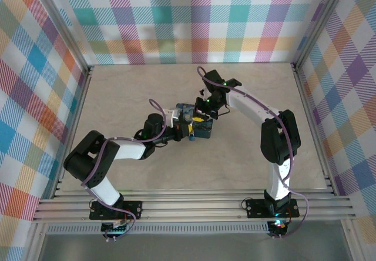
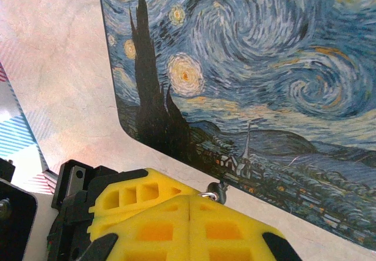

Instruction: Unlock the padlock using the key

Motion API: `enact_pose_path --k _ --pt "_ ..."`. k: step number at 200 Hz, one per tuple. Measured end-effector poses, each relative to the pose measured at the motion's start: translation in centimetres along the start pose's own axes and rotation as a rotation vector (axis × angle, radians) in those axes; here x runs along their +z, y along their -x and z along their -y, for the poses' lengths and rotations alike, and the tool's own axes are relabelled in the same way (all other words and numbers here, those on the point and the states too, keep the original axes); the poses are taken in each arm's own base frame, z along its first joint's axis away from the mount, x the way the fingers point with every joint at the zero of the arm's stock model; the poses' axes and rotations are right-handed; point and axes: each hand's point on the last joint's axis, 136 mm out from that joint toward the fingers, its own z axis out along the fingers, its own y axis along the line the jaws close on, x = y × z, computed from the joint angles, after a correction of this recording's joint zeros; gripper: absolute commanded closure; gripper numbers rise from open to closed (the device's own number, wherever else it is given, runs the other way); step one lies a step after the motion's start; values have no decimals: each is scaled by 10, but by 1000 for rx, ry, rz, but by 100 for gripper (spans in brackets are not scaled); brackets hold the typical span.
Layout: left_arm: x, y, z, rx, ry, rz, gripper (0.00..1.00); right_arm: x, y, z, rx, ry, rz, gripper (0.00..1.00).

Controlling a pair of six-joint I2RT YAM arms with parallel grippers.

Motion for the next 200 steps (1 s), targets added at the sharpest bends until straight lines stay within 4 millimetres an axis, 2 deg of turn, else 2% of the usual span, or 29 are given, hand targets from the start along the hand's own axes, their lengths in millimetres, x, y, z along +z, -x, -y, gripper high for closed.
enact_pose_path --k 15,36,51,64,79,100,125,149,169,200 --pt "-4 -5 -3 -6 15 -3 100 0 2 2 -5 -11 10 100" --pt "-17 -17 -11 -19 60 -12 100 5 1 13 -31 -50 46 89" --pt "-28 -26 -15 -19 93 -27 100 11 -9 25 -47 -93 57 80" --pt "-38 -31 -16 -12 119 -37 100 17 -26 37 -70 -147 64 74" --pt "-47 -32 -15 4 139 -40 100 22 -40 42 -108 -191 78 68" --pt "-59 -30 -11 34 159 -37 100 32 -55 42 -171 -235 105 56" --pt "-70 -30 -8 60 179 -41 100 46 -67 31 -237 -249 126 44" --pt "-76 -37 -12 58 205 -60 100 58 -59 29 -254 -297 152 40" --pt "-80 -43 -16 50 222 -74 100 68 -44 39 -254 -364 185 39" --pt "-87 -47 -18 45 243 -79 100 72 -30 50 -259 -439 229 40"
